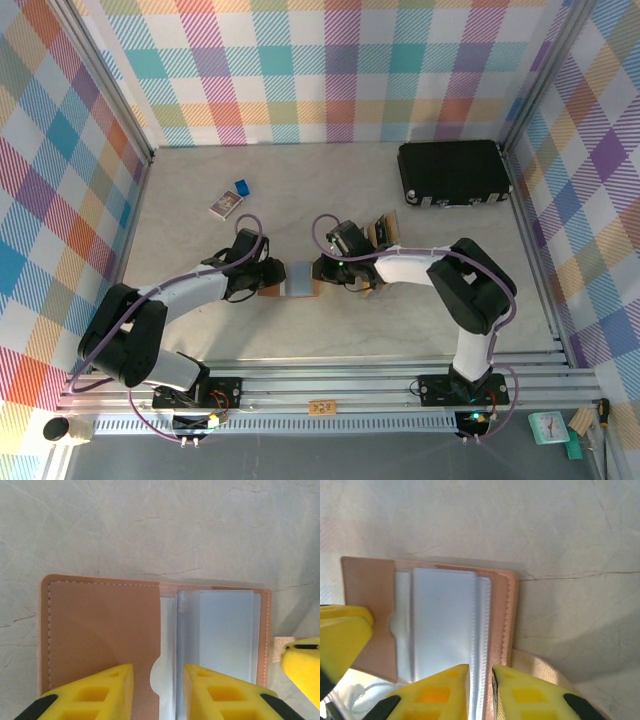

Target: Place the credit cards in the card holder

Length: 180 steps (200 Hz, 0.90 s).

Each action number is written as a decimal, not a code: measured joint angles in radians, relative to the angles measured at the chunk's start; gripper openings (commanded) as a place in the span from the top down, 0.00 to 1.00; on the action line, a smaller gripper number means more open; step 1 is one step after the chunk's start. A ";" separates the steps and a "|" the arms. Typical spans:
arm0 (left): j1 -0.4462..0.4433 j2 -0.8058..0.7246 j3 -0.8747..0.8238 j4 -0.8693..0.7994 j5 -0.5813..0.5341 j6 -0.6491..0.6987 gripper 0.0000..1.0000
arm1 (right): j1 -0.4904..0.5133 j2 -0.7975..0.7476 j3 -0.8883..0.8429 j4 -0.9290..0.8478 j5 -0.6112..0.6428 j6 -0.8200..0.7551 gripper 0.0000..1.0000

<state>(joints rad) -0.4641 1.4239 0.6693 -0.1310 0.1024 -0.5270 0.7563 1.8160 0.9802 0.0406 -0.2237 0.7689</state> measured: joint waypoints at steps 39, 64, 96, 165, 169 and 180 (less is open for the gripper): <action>0.000 0.000 -0.003 0.001 0.000 0.000 0.69 | 0.002 -0.012 0.100 -0.077 -0.002 -0.046 0.65; 0.000 0.000 -0.011 0.003 0.000 0.000 0.69 | 0.003 -0.004 0.154 -0.103 -0.006 -0.064 0.65; 0.000 0.001 -0.013 0.003 -0.001 0.001 0.69 | 0.005 0.052 0.208 -0.125 -0.020 -0.079 0.67; 0.000 0.008 -0.026 0.011 -0.008 0.024 0.68 | 0.016 0.156 0.255 -0.172 -0.032 -0.101 0.69; 0.000 0.008 -0.026 0.012 -0.008 0.024 0.68 | 0.016 0.159 0.255 -0.175 -0.032 -0.101 0.69; 0.000 0.008 -0.029 0.022 -0.007 0.027 0.68 | 0.016 0.165 0.255 -0.178 -0.032 -0.101 0.69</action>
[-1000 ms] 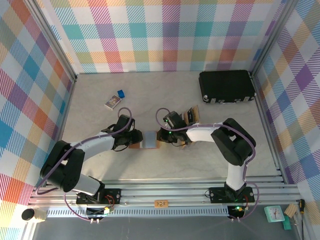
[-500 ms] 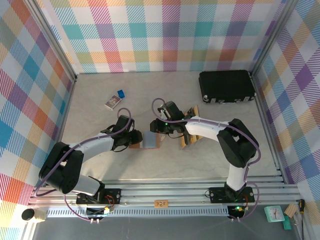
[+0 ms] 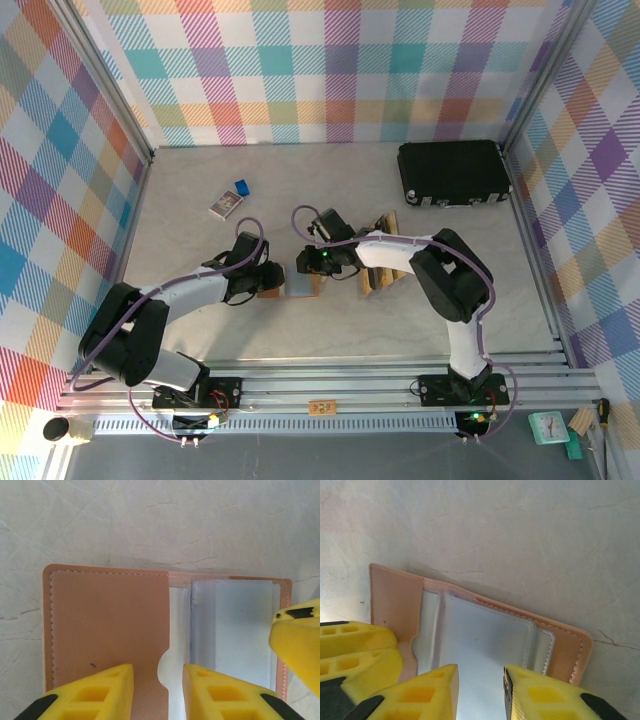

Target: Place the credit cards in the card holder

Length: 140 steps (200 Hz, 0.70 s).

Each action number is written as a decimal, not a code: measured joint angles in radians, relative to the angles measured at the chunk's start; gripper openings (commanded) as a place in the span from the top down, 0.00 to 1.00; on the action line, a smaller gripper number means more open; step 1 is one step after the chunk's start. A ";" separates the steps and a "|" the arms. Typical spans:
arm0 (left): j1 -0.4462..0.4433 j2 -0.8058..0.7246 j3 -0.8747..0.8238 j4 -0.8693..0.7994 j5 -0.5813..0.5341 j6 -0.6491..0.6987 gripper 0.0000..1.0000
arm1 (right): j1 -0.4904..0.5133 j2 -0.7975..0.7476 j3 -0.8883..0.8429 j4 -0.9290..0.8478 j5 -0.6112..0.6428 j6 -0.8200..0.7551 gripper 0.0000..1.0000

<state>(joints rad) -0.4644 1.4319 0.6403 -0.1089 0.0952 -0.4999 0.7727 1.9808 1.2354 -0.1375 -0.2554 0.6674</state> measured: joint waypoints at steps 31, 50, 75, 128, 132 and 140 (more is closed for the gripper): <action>0.000 0.000 -0.006 0.011 0.004 0.000 0.65 | 0.000 0.015 0.000 0.001 -0.001 0.000 0.69; 0.000 -0.007 -0.007 0.009 0.012 -0.002 0.64 | 0.000 0.019 0.000 0.006 -0.004 0.001 0.69; -0.002 -0.039 -0.006 -0.002 0.015 -0.012 0.62 | 0.000 0.020 0.000 0.011 -0.007 0.004 0.70; -0.008 -0.062 -0.006 -0.027 0.015 -0.038 0.63 | 0.000 0.021 -0.003 0.022 -0.008 0.005 0.70; -0.008 -0.061 -0.006 -0.026 0.015 -0.038 0.63 | 0.000 0.021 -0.003 0.023 -0.008 0.005 0.70; -0.009 -0.060 -0.010 -0.019 0.014 -0.038 0.62 | 0.000 0.021 -0.003 0.024 -0.008 0.005 0.70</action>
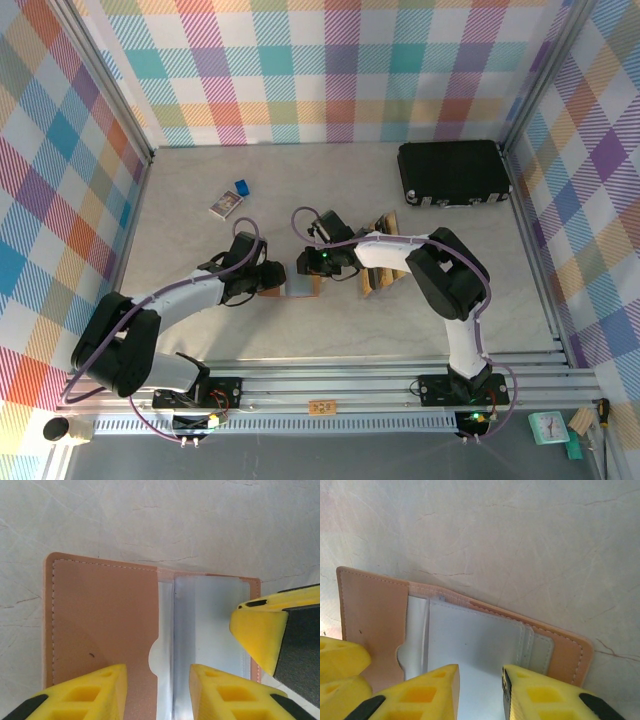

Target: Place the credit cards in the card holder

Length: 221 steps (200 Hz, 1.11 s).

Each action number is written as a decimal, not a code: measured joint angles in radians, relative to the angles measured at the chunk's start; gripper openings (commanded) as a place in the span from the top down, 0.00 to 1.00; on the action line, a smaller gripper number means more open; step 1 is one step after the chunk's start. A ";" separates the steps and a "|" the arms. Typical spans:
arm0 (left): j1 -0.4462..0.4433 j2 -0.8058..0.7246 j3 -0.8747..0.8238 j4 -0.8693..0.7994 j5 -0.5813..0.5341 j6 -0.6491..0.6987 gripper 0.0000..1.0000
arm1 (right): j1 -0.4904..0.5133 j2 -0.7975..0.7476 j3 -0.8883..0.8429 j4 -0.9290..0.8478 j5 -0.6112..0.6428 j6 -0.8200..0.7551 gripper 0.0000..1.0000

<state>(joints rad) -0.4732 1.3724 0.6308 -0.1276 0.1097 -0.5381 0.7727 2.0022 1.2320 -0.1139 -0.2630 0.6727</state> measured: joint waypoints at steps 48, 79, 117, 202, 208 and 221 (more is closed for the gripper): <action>-0.002 0.008 -0.080 0.072 0.002 0.027 0.57 | 0.000 0.003 -0.002 0.013 -0.011 0.019 0.70; -0.002 0.004 -0.094 0.109 0.004 0.042 0.55 | 0.001 0.017 -0.002 0.040 -0.029 0.037 0.70; -0.002 -0.002 -0.103 0.131 0.005 0.059 0.54 | 0.004 0.031 0.013 0.046 -0.039 0.053 0.70; -0.002 -0.007 -0.103 0.131 0.012 0.089 0.52 | 0.011 0.045 0.023 0.068 -0.064 0.082 0.70; -0.002 -0.007 -0.103 0.131 0.012 0.090 0.52 | 0.012 0.045 0.023 0.068 -0.063 0.082 0.70; -0.002 -0.007 -0.103 0.131 0.012 0.091 0.52 | 0.014 0.045 0.023 0.067 -0.060 0.082 0.70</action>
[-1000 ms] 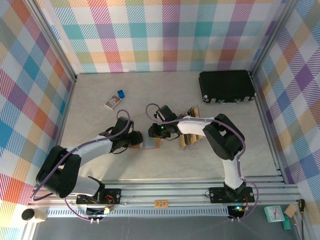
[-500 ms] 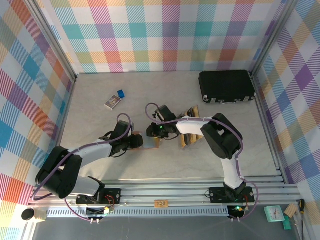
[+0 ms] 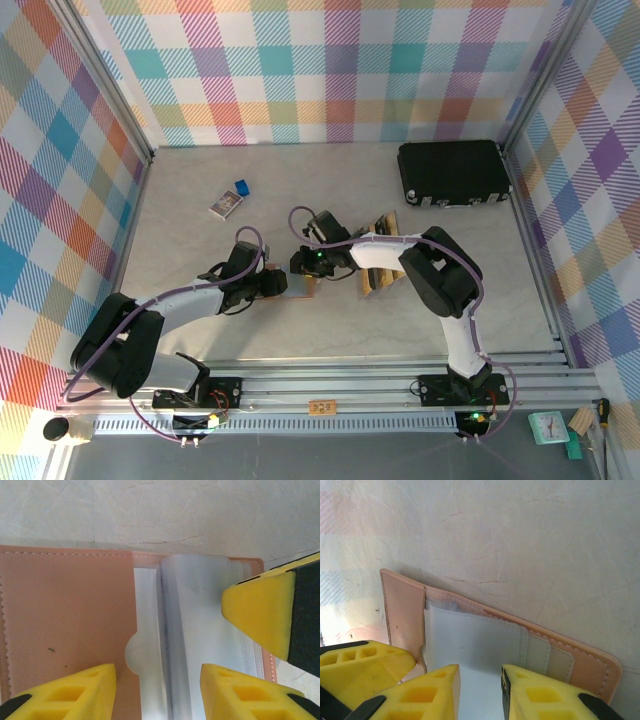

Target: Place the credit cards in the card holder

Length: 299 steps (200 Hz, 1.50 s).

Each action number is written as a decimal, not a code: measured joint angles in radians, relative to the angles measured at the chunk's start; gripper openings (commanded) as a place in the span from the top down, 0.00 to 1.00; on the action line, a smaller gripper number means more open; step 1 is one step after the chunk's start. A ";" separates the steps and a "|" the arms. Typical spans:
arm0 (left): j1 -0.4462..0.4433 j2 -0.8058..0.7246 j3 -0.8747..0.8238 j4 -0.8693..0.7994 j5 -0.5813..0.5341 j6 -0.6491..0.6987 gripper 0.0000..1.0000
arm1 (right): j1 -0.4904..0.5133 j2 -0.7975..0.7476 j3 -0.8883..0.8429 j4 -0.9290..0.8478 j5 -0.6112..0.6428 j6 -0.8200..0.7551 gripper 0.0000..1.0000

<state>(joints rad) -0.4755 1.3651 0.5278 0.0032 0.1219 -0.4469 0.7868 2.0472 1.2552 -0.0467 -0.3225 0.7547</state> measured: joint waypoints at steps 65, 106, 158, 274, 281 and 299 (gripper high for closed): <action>0.000 -0.002 0.000 0.000 0.000 0.000 0.53 | 0.003 -0.031 0.031 -0.103 0.088 -0.054 0.70; 0.000 -0.002 0.000 0.000 0.000 0.002 0.53 | 0.002 -0.030 0.093 -0.145 0.098 -0.090 0.70; 0.000 -0.002 0.000 0.000 0.000 0.003 0.53 | 0.002 -0.004 0.114 -0.159 0.097 -0.099 0.70; -0.001 0.000 0.000 0.000 -0.003 0.034 0.49 | 0.006 0.044 0.117 -0.134 0.039 -0.071 0.71; -0.001 0.001 0.000 0.000 -0.003 0.037 0.49 | 0.006 0.045 0.119 -0.134 0.037 -0.067 0.71; -0.002 0.004 0.000 -0.003 -0.005 0.047 0.50 | 0.006 0.045 0.121 -0.134 0.033 -0.060 0.71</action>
<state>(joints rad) -0.4770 1.3689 0.5282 0.0006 0.1169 -0.4000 0.7933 2.0918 1.3762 -0.1806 -0.2893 0.6945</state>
